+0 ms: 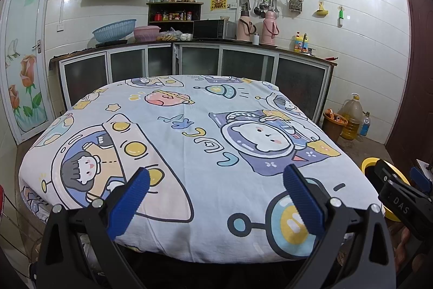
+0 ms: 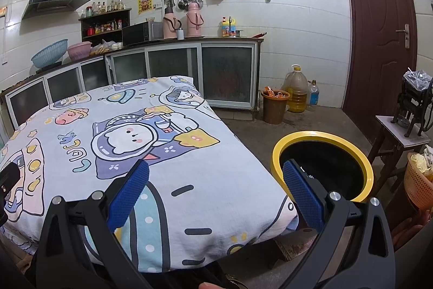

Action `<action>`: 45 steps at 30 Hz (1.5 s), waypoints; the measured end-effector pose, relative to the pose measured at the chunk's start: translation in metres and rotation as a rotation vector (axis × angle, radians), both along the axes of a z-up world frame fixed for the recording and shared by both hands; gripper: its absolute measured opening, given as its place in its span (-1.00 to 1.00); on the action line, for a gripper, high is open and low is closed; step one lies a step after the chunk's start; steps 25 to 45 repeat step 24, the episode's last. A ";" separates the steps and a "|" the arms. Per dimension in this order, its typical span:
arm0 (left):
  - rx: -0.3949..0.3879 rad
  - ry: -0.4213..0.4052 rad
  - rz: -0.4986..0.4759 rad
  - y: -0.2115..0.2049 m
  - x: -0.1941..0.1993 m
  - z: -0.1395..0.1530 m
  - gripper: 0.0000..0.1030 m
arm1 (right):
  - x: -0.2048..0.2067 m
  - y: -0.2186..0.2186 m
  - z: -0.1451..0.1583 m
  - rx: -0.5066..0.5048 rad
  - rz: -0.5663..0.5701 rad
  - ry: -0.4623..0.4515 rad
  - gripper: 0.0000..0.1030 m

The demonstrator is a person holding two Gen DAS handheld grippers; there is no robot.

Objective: Collect trash

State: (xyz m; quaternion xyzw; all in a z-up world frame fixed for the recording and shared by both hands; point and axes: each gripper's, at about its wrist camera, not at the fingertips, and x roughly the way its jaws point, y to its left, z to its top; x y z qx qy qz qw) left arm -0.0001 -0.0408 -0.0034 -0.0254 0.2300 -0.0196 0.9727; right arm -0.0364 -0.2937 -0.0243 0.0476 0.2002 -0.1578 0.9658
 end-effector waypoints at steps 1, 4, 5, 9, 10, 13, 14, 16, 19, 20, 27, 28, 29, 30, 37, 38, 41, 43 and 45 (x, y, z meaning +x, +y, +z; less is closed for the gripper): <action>0.000 0.000 -0.001 0.000 0.000 0.000 0.85 | 0.000 0.000 0.000 0.000 0.000 0.001 0.85; -0.001 -0.001 0.000 0.000 0.000 0.000 0.85 | 0.000 0.000 0.000 0.000 0.000 0.001 0.85; -0.001 -0.001 0.000 0.000 0.000 0.000 0.85 | -0.001 0.001 0.000 0.000 0.000 0.002 0.85; -0.003 -0.001 0.001 0.000 -0.001 0.000 0.85 | 0.000 0.001 0.000 0.000 -0.001 0.001 0.85; -0.006 -0.002 -0.001 0.000 0.000 0.000 0.85 | 0.000 0.000 0.000 0.000 0.000 0.002 0.85; -0.008 -0.008 -0.003 -0.001 -0.001 0.000 0.85 | 0.000 0.000 0.000 0.001 0.000 0.004 0.85; -0.009 -0.009 -0.005 -0.001 -0.001 0.000 0.85 | 0.000 0.000 0.000 0.002 0.001 0.004 0.85; -0.010 -0.009 -0.006 -0.001 -0.001 0.000 0.85 | 0.000 0.000 0.000 0.002 0.000 0.004 0.85; -0.012 -0.006 -0.007 -0.001 -0.001 0.000 0.85 | 0.000 0.000 0.000 0.002 0.000 0.003 0.85; -0.012 -0.005 -0.007 -0.002 -0.001 0.000 0.85 | 0.000 0.000 0.000 0.002 0.000 0.003 0.85; -0.016 -0.002 -0.006 0.000 0.000 -0.001 0.85 | 0.000 0.000 0.000 0.003 0.001 0.004 0.85; -0.016 -0.002 -0.006 0.000 0.000 -0.001 0.85 | 0.000 0.000 0.000 0.003 0.001 0.004 0.85; -0.016 -0.002 -0.006 0.000 0.000 -0.001 0.85 | 0.000 0.000 0.000 0.003 0.001 0.004 0.85; -0.016 -0.002 -0.006 0.000 0.000 -0.001 0.85 | 0.000 0.000 0.000 0.003 0.001 0.004 0.85; -0.016 -0.002 -0.006 0.000 0.000 -0.001 0.85 | 0.000 0.000 0.000 0.003 0.001 0.004 0.85; -0.016 -0.002 -0.006 0.000 0.000 -0.001 0.85 | 0.000 0.000 0.000 0.003 0.001 0.004 0.85; -0.016 -0.002 -0.006 0.000 0.000 -0.001 0.85 | 0.000 0.000 0.000 0.003 0.001 0.004 0.85; -0.016 -0.002 -0.006 0.000 0.000 -0.001 0.85 | 0.000 0.000 0.000 0.003 0.001 0.004 0.85; -0.016 -0.002 -0.006 0.000 0.000 -0.001 0.85 | 0.000 0.000 0.000 0.003 0.001 0.004 0.85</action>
